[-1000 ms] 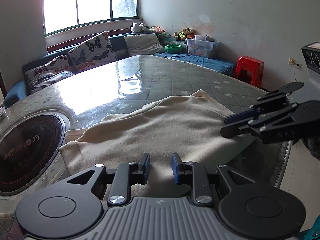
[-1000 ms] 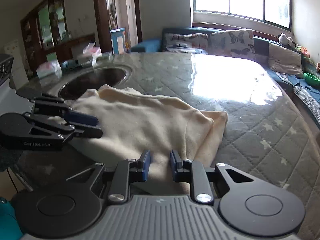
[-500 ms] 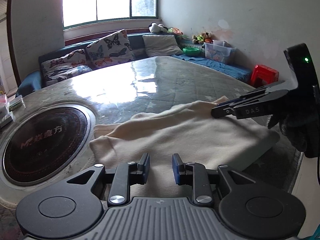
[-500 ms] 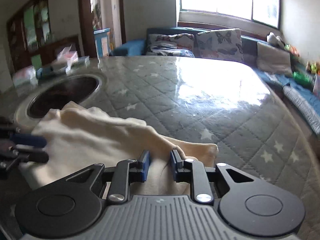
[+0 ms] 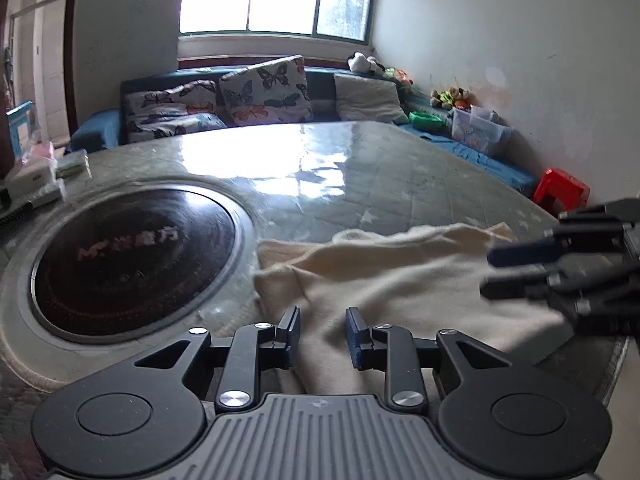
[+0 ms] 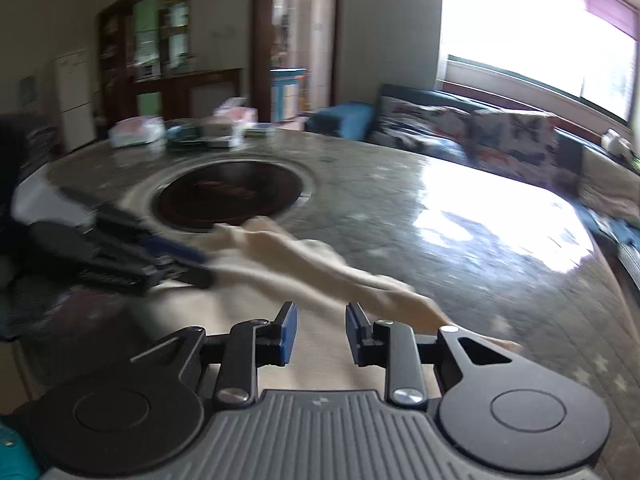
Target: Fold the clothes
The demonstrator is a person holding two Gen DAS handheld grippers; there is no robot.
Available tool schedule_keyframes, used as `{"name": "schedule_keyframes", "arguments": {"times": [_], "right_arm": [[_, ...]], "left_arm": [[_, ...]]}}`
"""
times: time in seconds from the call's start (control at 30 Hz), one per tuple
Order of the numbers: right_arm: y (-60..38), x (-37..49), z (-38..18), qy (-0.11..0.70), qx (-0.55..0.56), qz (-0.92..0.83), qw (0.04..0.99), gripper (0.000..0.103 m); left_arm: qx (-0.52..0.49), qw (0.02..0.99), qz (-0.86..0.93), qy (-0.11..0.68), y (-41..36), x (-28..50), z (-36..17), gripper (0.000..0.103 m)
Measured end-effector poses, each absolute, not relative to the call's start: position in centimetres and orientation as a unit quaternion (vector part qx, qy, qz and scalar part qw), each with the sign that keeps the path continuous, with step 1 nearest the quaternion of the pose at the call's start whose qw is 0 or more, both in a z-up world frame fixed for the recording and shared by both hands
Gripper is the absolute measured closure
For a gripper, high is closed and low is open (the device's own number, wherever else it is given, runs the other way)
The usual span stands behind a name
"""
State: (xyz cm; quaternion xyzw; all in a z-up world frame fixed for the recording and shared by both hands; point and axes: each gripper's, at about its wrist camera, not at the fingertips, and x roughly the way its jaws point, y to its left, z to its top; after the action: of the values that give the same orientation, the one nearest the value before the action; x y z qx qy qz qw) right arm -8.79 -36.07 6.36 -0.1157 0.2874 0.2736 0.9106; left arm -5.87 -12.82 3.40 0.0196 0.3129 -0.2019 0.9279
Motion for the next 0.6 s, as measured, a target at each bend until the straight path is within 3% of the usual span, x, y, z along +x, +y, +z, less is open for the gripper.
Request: {"name": "schedule_keyframes", "arguments": {"times": [0.17, 0.4, 0.6], "right_arm": [[-32.7, -10.2, 6.4, 0.279, -0.161, 0.33, 0.887, 0.063], [-27.0, -11.7, 5.0, 0.258, -0.236, 0.388, 0.852, 0.062], [-24.2, -12.0, 3.5, 0.254, -0.278, 0.388, 0.841, 0.062]], "left_arm": [[-0.016, 0.935, -0.16, 0.316, -9.9, -5.3, 4.3, 0.076], [-0.063, 0.93, -0.125, 0.338, -7.0, -5.4, 4.6, 0.06], [-0.117, 0.914, -0.131, 0.365, -6.3, -5.6, 4.1, 0.056]]}}
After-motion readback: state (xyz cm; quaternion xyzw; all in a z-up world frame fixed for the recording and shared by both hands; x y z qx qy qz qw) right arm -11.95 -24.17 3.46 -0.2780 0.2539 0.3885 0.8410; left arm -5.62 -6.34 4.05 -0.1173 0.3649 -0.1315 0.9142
